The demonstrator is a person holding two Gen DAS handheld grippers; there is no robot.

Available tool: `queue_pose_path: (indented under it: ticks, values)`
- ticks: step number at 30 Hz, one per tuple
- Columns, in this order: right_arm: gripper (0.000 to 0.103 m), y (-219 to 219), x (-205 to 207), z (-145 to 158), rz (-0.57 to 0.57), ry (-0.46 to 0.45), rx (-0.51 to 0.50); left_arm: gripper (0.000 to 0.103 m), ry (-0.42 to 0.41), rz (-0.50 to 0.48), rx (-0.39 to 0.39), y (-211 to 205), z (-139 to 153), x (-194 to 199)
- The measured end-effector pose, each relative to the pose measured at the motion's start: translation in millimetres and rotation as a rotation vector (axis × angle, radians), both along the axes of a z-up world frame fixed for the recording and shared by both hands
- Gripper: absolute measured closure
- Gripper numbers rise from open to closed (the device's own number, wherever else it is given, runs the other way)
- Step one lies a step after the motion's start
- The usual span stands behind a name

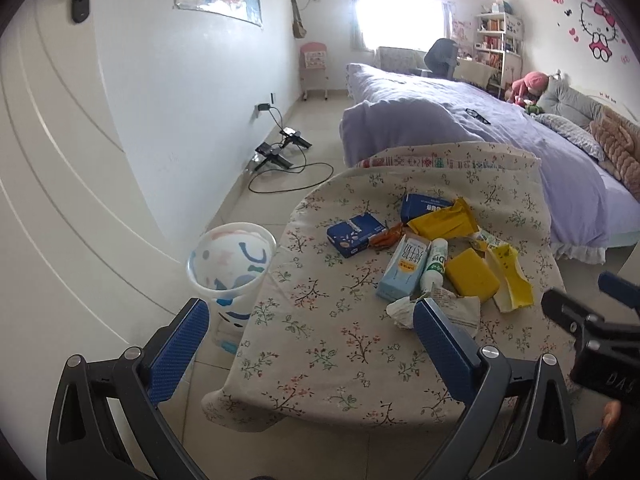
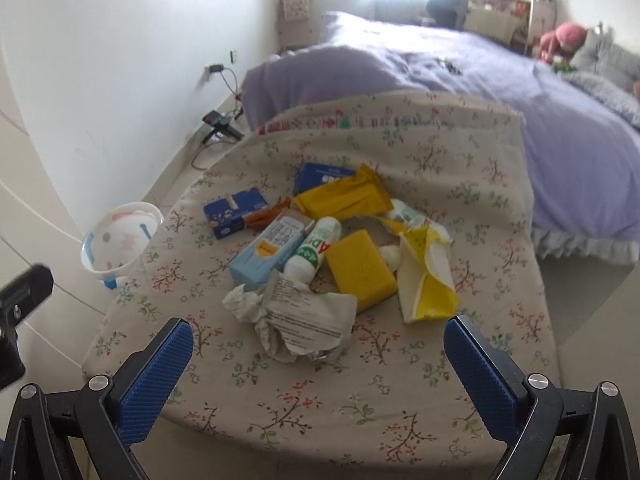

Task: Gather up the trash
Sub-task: 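Move both tools toward the trash items on the floral table, then grasp the crumpled white paper with the left gripper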

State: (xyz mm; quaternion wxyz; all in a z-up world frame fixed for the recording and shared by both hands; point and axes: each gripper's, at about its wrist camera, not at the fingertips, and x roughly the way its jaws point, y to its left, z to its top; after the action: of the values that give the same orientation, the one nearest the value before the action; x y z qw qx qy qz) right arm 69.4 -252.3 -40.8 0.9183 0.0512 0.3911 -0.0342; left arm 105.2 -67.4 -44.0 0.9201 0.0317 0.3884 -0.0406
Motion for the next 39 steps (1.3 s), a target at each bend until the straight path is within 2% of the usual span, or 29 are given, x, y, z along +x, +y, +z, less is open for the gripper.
queue_pose_path:
  ticks: [2,4,6,10,14,16,18,21,23,24,26,27,28,29,30,31,34,36,39]
  values:
    - [0.000,-6.5,14.3,5.8,-0.008,0.003,-0.009,0.000,0.032,-0.040,0.006,-9.6,-3.6,19.0]
    - [0.000,-14.7,33.5,10.3,0.002,0.028,0.004,0.000,0.080,-0.070,-0.038,-16.0,-7.7,44.6]
    - [0.000,-27.9,59.2,13.9,0.011,0.063,0.033,0.000,0.155,-0.104,-0.064,-24.0,-17.5,77.2]
    - [0.000,-63.7,110.5,2.1,-0.055,0.131,0.136,0.000,0.205,-0.169,-0.076,-43.4,-49.3,123.1]
    - [0.001,-88.8,127.3,-40.6,-0.098,0.215,0.237,0.002,0.327,-0.196,-0.140,-63.9,-97.9,132.5]
    - [0.003,-97.4,134.4,-60.1,-0.115,0.274,0.262,0.006,0.366,-0.229,-0.157,-80.4,-111.5,131.1]
    - [0.003,-110.9,138.4,-67.5,-0.135,0.297,0.236,0.006,0.358,-0.272,-0.139,-98.1,-118.3,127.0]
    - [0.003,-134.6,142.9,-73.7,-0.197,0.308,0.172,0.007,0.356,-0.290,-0.069,-116.8,-132.7,126.6]
    - [0.003,-144.3,144.3,-81.6,-0.220,0.323,0.151,0.020,0.393,-0.283,-0.047,-121.2,-148.5,130.0]
    - [0.004,-146.1,144.8,-84.8,-0.218,0.333,0.145,0.030,0.418,-0.279,-0.061,-120.2,-153.3,131.2]
    - [0.006,-148.0,144.8,-87.5,-0.217,0.347,0.141,0.032,0.447,-0.269,-0.141,-111.4,-154.6,132.6]
    - [0.007,-148.5,144.1,-86.6,-0.218,0.340,0.138,0.038,0.442,-0.266,-0.164,-107.0,-152.4,132.4]
    - [0.007,-147.4,142.7,-84.4,-0.216,0.332,0.138,0.048,0.436,-0.268,-0.173,-103.7,-150.9,132.6]
    - [0.007,-143.8,140.9,-82.1,-0.201,0.322,0.141,0.054,0.432,-0.273,-0.185,-100.6,-150.0,133.4]
    - [0.007,-138.1,138.8,-81.3,-0.174,0.318,0.148,0.080,0.431,-0.267,-0.197,-97.1,-150.2,134.5]
    - [0.007,-130.3,137.5,-82.0,-0.133,0.322,0.156,0.085,0.441,-0.252,-0.206,-92.7,-152.1,136.9]
    - [0.009,-117.3,136.3,-85.7,-0.082,0.323,0.151,0.086,0.483,-0.231,-0.306,-75.9,-155.5,142.3]
    - [0.010,-112.5,136.8,-84.1,-0.085,0.315,0.117,0.087,0.472,-0.224,-0.317,-69.2,-151.4,142.5]
    - [0.010,-105.7,137.5,-84.8,-0.058,0.323,0.123,0.088,0.456,-0.218,-0.353,-60.3,-143.1,143.4]
